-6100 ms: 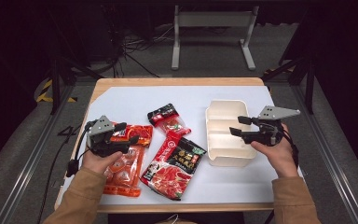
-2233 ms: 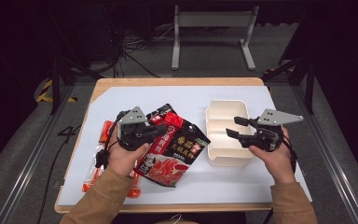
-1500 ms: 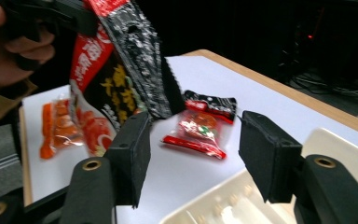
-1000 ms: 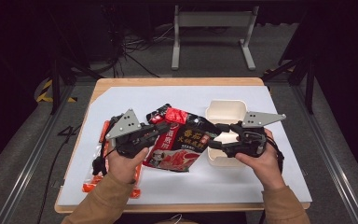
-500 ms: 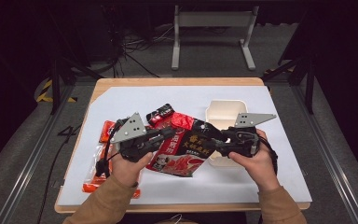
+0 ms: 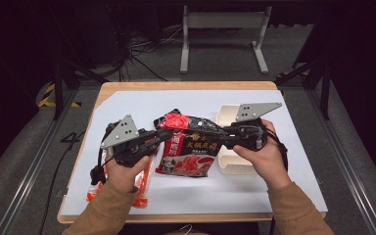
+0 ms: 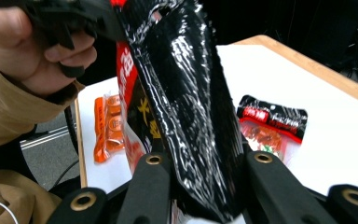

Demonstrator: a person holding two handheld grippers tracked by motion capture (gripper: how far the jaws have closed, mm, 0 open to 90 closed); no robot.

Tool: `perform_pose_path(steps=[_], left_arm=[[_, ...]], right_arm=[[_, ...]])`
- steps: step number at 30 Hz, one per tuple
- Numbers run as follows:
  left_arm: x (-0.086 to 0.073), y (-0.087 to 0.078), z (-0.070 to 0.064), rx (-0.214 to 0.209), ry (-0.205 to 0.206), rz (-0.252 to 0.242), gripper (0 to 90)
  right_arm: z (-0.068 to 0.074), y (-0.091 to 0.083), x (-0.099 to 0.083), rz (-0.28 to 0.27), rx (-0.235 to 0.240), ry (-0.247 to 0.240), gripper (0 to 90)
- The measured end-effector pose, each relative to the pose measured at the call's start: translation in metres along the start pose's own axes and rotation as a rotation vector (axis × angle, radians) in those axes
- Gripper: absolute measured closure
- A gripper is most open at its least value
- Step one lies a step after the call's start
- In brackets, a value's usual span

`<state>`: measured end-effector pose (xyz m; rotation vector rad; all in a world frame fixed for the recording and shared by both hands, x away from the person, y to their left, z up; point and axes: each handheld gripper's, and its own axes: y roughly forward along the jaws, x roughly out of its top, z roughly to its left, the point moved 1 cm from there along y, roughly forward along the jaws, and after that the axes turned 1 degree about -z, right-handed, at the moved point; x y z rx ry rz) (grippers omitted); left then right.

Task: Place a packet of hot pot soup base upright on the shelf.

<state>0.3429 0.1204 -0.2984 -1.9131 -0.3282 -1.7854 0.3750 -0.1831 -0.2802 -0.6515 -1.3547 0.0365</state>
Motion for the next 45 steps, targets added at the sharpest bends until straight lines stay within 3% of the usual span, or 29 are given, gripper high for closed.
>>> perform_pose_path(steps=[7,11,19,27,45], left_arm=[[0.0,-0.004,0.007,-0.016,-0.027,-0.024,76.9],[-0.001,-0.004,0.011,0.002,-0.017,-0.003,66.5],[-0.006,0.0,0.018,0.005,-0.015,0.057,56.7],[-0.014,0.0,0.028,0.022,-0.051,0.098,54.5],[-0.023,0.002,0.04,0.038,-0.107,0.118,52.4]], right_arm=[[0.001,-0.003,0.021,0.023,-0.026,-0.046,77.7],[-0.004,-0.006,0.03,0.027,-0.044,-0.065,77.7],[-0.014,-0.017,0.045,0.036,-0.099,-0.108,77.6],[-0.03,-0.028,0.057,0.04,-0.154,-0.143,77.5],[-0.075,-0.044,0.061,0.062,-0.264,-0.128,77.3]])
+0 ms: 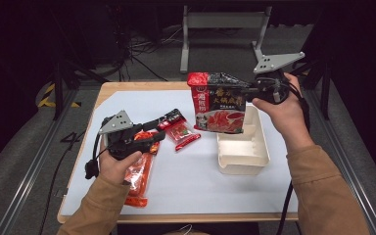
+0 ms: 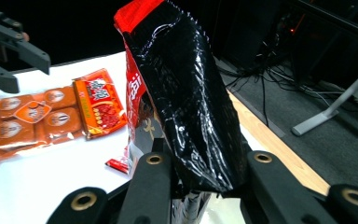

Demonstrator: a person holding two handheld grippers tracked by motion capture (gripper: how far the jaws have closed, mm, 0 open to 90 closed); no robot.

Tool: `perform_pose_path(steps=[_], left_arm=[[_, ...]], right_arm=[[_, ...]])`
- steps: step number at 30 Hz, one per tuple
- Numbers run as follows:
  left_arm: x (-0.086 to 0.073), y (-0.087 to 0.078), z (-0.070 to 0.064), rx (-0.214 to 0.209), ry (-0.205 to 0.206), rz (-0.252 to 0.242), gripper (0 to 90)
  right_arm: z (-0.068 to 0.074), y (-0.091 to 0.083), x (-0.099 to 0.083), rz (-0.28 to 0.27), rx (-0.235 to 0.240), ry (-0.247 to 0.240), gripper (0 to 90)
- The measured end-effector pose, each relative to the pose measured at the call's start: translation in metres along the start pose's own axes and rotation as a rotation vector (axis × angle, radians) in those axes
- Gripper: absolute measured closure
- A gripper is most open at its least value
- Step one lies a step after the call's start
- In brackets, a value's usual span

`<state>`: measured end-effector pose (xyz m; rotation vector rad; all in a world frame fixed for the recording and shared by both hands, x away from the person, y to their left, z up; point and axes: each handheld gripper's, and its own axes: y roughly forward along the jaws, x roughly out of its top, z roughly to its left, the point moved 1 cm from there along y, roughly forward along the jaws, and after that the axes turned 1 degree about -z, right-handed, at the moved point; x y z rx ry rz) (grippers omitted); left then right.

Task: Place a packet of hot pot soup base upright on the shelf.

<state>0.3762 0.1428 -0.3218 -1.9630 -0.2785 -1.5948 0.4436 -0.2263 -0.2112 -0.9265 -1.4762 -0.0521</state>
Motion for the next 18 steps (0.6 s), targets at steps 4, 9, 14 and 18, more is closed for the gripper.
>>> perform_pose_path(steps=[4,9,14,18], left_arm=[[-0.001,0.001,0.001,0.006,-0.009,0.005,51.9],[-0.002,0.002,0.003,0.008,-0.017,0.006,51.5],[-0.003,0.002,0.004,0.012,-0.02,0.006,51.4],[-0.004,0.003,0.005,0.013,-0.016,0.013,51.3]], right_arm=[[-0.012,-0.001,-0.001,0.001,-0.016,0.007,77.2],[-0.02,0.0,-0.003,0.006,-0.033,-0.004,77.2],[-0.03,0.0,-0.008,0.014,-0.053,-0.016,77.2],[-0.039,0.0,-0.012,0.007,-0.067,-0.02,77.2]])
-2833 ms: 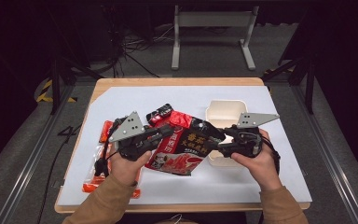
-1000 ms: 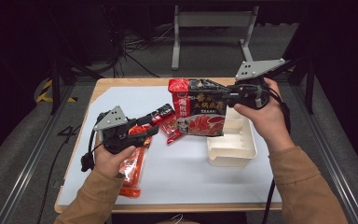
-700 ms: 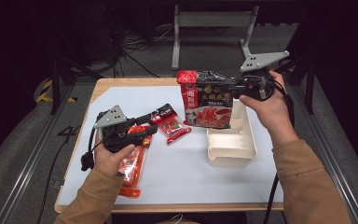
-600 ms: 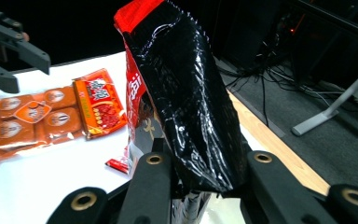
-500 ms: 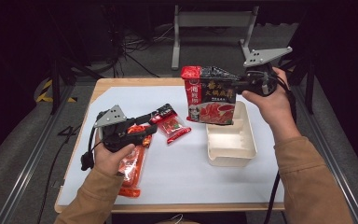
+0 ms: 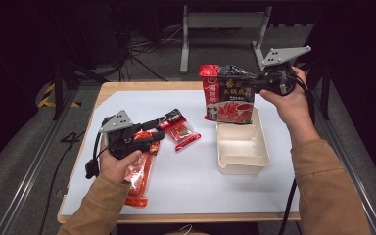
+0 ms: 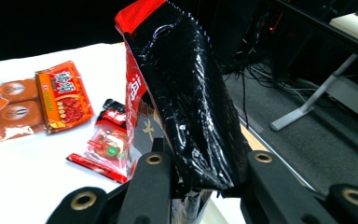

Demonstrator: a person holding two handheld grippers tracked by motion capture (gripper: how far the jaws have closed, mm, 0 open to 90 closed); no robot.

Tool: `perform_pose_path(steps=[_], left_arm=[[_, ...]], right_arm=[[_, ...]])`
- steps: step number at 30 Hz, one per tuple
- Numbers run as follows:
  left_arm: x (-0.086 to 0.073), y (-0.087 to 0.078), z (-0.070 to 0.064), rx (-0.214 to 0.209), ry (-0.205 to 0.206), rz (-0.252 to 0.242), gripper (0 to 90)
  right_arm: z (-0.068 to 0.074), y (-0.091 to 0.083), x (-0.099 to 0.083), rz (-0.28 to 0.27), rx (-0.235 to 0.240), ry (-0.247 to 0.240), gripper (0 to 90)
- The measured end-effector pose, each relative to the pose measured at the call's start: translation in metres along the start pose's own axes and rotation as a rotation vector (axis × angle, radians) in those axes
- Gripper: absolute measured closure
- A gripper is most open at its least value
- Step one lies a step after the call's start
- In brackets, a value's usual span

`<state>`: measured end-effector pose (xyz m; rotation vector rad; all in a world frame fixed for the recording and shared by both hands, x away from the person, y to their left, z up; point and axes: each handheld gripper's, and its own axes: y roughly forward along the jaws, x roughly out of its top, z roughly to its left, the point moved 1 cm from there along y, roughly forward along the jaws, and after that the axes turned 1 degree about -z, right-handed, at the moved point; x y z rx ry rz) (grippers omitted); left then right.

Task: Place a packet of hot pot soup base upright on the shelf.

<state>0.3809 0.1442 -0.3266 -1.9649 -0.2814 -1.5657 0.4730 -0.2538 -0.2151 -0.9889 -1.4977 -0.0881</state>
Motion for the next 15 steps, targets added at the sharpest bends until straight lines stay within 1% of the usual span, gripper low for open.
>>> perform_pose_path(steps=[2,7,9,15], left_arm=[[0.0,0.0,0.0,-0.001,-0.007,0.002,51.3],[-0.001,0.001,0.001,0.002,-0.005,0.004,51.3],[-0.001,0.001,0.0,0.001,-0.01,0.005,51.3],[-0.002,0.002,0.001,0.002,-0.012,0.01,51.2]], right_arm=[[-0.003,0.0,-0.002,-0.005,-0.006,-0.003,77.1],[-0.01,0.002,-0.008,-0.005,-0.025,-0.027,77.1],[-0.012,0.003,-0.011,-0.004,-0.031,-0.033,77.1],[-0.019,0.007,-0.022,0.005,-0.047,-0.031,77.2]])
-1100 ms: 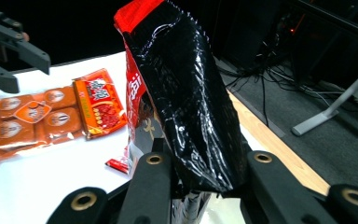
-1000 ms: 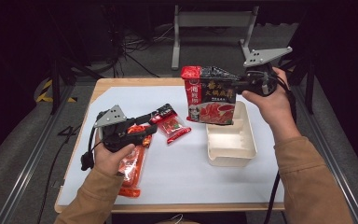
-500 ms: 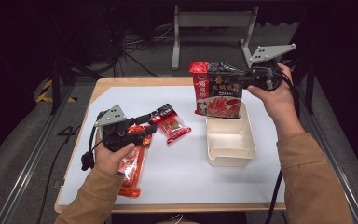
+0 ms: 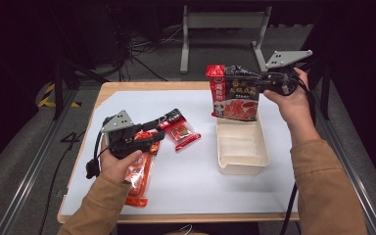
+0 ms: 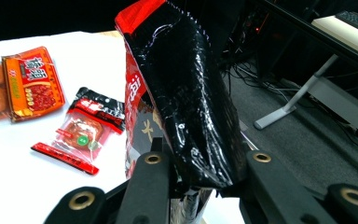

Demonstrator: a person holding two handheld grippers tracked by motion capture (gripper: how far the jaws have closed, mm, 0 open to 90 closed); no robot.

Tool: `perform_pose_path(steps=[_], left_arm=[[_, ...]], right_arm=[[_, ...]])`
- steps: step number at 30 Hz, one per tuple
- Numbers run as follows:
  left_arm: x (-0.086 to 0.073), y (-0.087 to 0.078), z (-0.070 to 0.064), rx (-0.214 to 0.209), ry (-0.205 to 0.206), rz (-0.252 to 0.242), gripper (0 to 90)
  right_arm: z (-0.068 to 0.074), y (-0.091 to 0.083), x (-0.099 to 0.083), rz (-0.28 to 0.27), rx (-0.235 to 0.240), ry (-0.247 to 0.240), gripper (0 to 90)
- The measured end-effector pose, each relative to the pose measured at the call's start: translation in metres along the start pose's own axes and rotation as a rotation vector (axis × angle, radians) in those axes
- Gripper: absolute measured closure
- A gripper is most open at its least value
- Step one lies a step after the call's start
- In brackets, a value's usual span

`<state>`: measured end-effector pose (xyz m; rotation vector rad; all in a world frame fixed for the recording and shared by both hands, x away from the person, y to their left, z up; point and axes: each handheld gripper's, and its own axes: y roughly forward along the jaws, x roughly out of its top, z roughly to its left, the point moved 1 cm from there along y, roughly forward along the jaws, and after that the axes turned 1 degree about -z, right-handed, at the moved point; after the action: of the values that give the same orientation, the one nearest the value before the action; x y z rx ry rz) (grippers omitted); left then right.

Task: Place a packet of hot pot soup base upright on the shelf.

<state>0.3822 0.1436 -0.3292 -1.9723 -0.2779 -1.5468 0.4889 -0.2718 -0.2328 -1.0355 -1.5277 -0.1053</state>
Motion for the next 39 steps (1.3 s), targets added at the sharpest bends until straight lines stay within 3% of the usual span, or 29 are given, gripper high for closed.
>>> perform_pose_path(steps=[20,39], left_arm=[[-0.002,0.003,0.002,-0.004,-0.006,0.014,50.6],[-0.004,0.005,0.004,-0.004,-0.012,0.028,49.9]], right_arm=[[-0.006,0.014,-0.025,0.008,0.01,0.011,77.0],[-0.007,0.023,-0.05,0.035,0.007,0.053,74.9]])
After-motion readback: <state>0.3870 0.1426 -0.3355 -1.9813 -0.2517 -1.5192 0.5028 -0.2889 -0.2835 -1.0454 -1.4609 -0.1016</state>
